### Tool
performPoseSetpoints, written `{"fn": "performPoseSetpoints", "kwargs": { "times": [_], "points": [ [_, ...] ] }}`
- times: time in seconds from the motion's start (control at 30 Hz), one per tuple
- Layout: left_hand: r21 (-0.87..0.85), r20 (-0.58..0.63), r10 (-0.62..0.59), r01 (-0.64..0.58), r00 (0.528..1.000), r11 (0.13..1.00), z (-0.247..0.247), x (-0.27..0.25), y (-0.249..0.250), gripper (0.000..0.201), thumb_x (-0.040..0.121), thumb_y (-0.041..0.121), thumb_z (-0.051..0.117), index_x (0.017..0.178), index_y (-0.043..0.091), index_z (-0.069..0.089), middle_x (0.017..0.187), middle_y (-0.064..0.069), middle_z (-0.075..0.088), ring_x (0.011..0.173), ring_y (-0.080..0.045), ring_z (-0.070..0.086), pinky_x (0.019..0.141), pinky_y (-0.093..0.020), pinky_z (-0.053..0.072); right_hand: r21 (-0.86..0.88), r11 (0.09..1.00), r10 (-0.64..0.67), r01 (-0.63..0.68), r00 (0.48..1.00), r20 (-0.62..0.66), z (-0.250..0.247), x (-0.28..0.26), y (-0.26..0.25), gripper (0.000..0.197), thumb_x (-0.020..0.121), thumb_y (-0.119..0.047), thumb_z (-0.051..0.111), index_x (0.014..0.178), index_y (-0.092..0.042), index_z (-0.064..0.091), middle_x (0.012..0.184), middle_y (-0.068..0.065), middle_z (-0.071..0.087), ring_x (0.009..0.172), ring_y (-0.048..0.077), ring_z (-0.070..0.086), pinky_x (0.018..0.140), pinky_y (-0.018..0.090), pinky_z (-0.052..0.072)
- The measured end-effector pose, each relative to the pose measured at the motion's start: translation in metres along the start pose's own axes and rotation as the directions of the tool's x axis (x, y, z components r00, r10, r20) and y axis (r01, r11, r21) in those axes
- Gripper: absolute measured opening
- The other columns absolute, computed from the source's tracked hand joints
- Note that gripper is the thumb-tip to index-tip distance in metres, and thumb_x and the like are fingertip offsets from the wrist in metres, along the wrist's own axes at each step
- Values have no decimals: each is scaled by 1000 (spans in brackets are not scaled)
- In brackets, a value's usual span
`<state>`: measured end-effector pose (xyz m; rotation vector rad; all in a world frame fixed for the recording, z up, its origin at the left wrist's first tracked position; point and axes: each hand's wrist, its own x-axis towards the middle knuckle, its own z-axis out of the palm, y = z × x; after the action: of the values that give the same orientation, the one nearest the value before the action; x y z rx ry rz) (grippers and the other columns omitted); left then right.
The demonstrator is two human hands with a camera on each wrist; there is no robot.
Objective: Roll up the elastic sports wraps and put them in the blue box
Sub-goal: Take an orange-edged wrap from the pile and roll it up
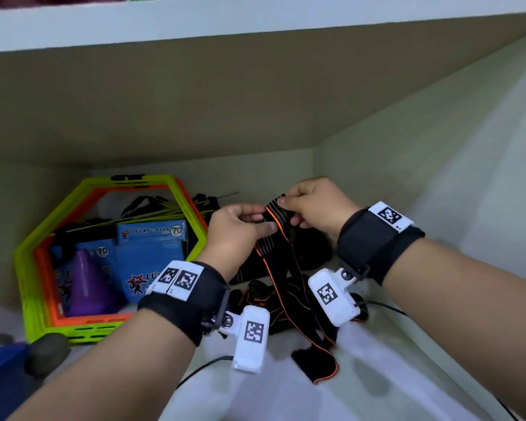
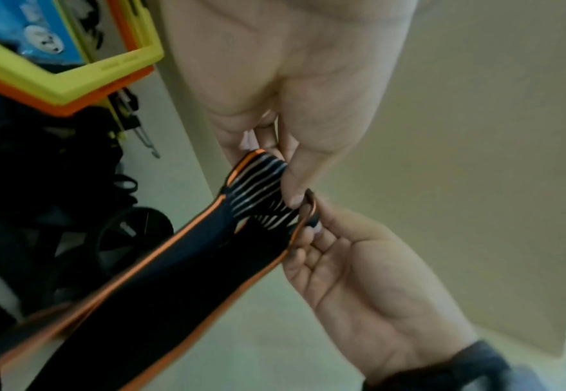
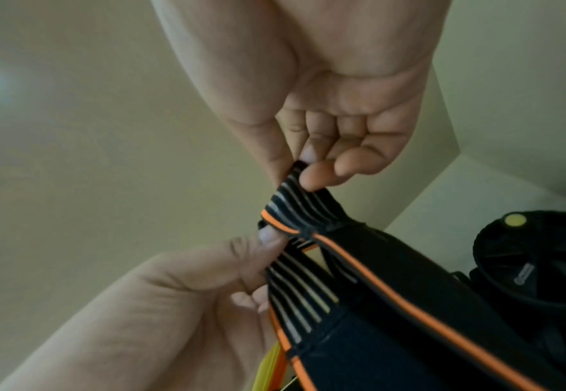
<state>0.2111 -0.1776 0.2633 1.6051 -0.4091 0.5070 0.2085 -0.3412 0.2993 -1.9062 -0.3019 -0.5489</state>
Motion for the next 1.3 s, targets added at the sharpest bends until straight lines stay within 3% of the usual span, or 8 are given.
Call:
{"fn": "performPoseSetpoints", "kwargs": {
  "times": [0.07,0.2,0.33,0.47,0.7,1.07,1.2,1.3],
  "points": [
    [-155,-35,-55,49,998,987,-3,-5,-1,38,72,-12,77,97,14,67,91,-3,68,87,-20,66,81,-35,55,83,993,81,-82,996,24,8,-9,-3,13,90,-23,70,78,-16,68,70,11,68,57,21,63,56,29,48],
    [-369,-76,-109,73,991,926,-15,-18,0,33,73,-10,69,97,11,61,95,-12,67,94,-29,63,94,-46,51,257,957,123,-137,990,68,21,-35,-9,12,95,-12,63,100,-1,67,70,9,65,46,11,63,45,21,50],
    [-431,-7,-106,93,994,897,-34,-34,5,16,90,-6,62,100,5,66,91,-13,68,80,-21,66,73,-31,56,323,938,131,-124,991,0,32,-50,-13,15,96,-11,62,103,2,67,70,8,65,46,12,62,46,22,50],
    [-292,-42,-78,62,996,954,-53,-38,2,28,88,-14,59,99,9,71,99,-9,74,96,-23,70,90,-36,56,388,915,134,-107,990,-42,42,-60,-16,14,96,-12,62,100,0,69,71,7,68,48,12,63,48,22,51],
    [-197,-45,-113,102,993,975,-65,-50,5,34,90,-13,51,101,15,66,98,-8,77,94,-29,72,90,-44,55,419,901,117,-115,993,21,68,-80,-21,6,94,-8,66,89,-4,68,72,10,72,55,17,70,53,26,58],
    [-74,-78,6,-12,997,997,-74,-59,15,33,90,-4,59,117,14,62,93,1,78,73,-14,67,64,-28,52,520,852,115,-64,991,-66,95,-97,-23,11,93,-3,66,88,-3,57,81,19,65,56,21,70,57,33,61],
    [-28,-99,79,-82,992,996,-72,-61,24,33,89,-6,61,115,14,63,94,0,77,75,-16,66,62,-22,51,382,918,-3,109,963,-269,104,-104,-19,13,89,-9,71,83,-7,60,87,24,68,65,24,73,65,42,63],
    [-49,-102,77,-82,992,995,-73,-61,30,34,90,-7,60,116,13,63,95,0,76,76,-11,68,66,-26,54,98,977,-156,191,946,-284,113,-114,-14,25,78,-33,78,95,-18,66,98,4,68,81,15,70,78,38,60]
  ]
}}
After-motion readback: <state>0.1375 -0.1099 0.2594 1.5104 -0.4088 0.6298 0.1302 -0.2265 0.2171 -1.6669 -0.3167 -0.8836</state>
